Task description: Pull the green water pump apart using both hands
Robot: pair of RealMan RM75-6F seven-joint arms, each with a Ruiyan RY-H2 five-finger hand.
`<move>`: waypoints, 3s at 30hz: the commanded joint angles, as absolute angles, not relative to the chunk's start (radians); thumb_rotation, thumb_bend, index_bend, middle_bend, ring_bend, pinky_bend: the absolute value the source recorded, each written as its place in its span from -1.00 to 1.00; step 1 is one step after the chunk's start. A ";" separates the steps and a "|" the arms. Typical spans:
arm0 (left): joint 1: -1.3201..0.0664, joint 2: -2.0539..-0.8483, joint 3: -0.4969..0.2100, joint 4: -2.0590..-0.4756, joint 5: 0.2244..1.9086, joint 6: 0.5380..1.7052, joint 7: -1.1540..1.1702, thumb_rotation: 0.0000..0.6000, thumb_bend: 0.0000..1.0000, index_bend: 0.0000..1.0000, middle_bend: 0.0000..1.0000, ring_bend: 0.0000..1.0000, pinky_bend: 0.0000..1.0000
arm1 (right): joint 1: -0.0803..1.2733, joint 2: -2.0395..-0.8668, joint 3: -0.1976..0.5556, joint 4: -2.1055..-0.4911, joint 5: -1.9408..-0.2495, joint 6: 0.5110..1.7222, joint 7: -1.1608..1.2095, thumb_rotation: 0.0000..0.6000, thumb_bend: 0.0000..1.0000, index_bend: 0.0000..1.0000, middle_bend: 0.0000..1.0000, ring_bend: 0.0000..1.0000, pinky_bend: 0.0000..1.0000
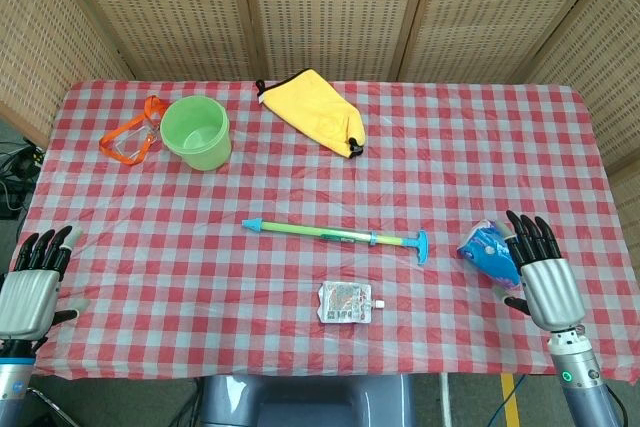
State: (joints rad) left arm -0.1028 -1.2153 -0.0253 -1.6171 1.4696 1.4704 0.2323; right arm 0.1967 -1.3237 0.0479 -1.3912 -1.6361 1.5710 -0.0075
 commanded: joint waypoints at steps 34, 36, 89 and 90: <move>-0.100 -1.216 -0.047 -1.613 1.488 1.505 0.220 1.00 -1.00 -1.00 -1.00 -1.00 -1.00 | 0.356 -1.373 0.193 -1.563 -1.556 1.398 -0.263 1.00 -0.83 -0.51 0.16 0.05 -0.33; -0.100 -1.218 -0.048 -1.611 1.485 1.503 0.213 1.00 -1.00 -1.00 -1.00 -1.00 -1.00 | 0.381 -1.389 0.204 -1.572 -1.524 1.353 -0.307 1.00 -0.83 -0.45 0.34 0.26 -0.11; -0.123 -1.221 -0.057 -1.587 1.437 1.444 0.190 1.00 -1.00 -1.00 -1.00 -1.00 -1.00 | 0.611 -1.743 0.227 -1.291 -1.063 1.065 -0.593 1.00 -0.07 0.00 1.00 1.00 0.86; -0.123 -1.221 -0.057 -1.586 1.437 1.443 0.189 1.00 -1.00 -1.00 -1.00 -1.00 -1.00 | 0.613 -1.745 0.227 -1.285 -1.061 1.064 -0.590 1.00 -0.07 0.00 1.00 1.00 0.86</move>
State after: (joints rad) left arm -0.1235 -1.2210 -0.0574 -1.5864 1.4365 1.4434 0.1895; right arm 0.6107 -1.7421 0.2279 -1.2895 -1.0638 1.0665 -0.5935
